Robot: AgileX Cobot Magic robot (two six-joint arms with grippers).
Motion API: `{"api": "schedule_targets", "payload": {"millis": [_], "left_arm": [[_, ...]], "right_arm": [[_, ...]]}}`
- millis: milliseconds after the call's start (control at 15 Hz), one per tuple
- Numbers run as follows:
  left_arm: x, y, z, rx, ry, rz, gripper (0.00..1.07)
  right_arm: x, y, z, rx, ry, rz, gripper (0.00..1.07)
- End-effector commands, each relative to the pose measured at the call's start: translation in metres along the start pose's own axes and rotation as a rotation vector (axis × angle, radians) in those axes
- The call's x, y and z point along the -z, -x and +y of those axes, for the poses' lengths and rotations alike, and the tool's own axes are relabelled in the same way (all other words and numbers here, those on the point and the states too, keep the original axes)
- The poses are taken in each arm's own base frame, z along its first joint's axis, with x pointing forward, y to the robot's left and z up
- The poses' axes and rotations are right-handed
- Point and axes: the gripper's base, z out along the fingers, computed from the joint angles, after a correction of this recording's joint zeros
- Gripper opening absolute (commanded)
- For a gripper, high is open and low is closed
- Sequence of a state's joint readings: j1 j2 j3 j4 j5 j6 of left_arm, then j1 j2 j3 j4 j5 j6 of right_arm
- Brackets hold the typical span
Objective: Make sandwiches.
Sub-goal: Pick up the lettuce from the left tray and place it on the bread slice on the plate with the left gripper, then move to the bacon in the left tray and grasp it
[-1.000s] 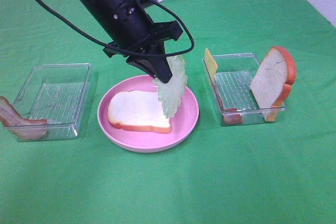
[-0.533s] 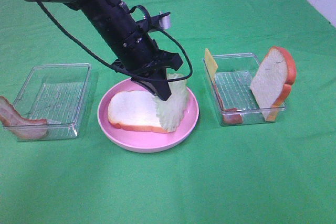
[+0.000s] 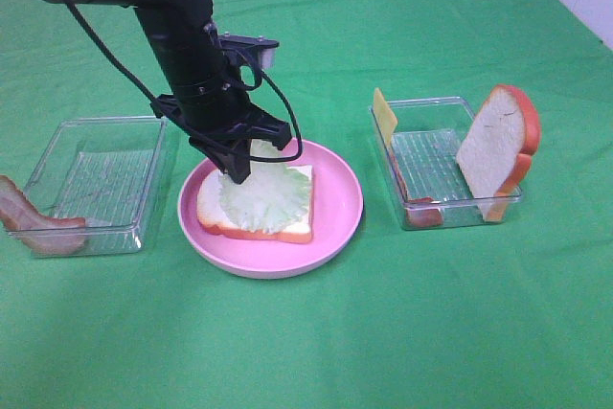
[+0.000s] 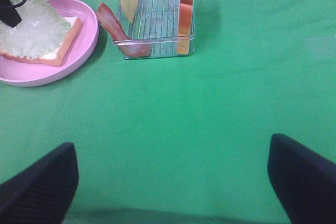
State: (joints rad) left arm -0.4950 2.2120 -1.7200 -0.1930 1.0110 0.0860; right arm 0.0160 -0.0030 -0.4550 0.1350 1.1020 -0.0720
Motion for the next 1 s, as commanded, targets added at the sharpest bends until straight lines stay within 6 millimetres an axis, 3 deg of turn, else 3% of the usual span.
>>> {"api": "schedule_targets", "payload": {"millis": [67,200,333,400,467,600,800,1000], "left_arm": [[-0.001,0.001,-0.001,0.006,0.007,-0.015,0.00],[-0.001,0.003,0.000,0.006,0.012,-0.033,0.01],[0.002,0.004,0.000,0.009,0.018,-0.043,0.28],[0.012,0.003,0.001,0.019,0.043,-0.046,0.94],[0.019,0.001,0.001,0.017,0.056,-0.020,1.01],[0.033,0.000,-0.001,0.022,0.064,0.009,1.01],[0.070,-0.012,-0.006,0.042,0.071,0.095,1.01],[0.109,-0.023,-0.004,0.085,0.165,0.037,1.01]], "right_arm": [[0.002,-0.003,0.001,0.013,0.002,-0.028,0.94],[0.002,-0.003,0.001,0.013,0.002,-0.028,0.94],[0.002,-0.003,0.001,0.013,0.002,-0.028,0.94],[0.002,-0.003,0.001,0.013,0.002,-0.028,0.94],[0.002,-0.003,0.001,0.013,0.002,-0.028,0.94],[0.002,-0.003,0.001,0.013,0.002,-0.028,0.94],[0.002,-0.003,0.001,0.011,0.002,-0.028,0.94],[0.002,-0.003,0.001,0.011,0.002,-0.028,0.94]]}}
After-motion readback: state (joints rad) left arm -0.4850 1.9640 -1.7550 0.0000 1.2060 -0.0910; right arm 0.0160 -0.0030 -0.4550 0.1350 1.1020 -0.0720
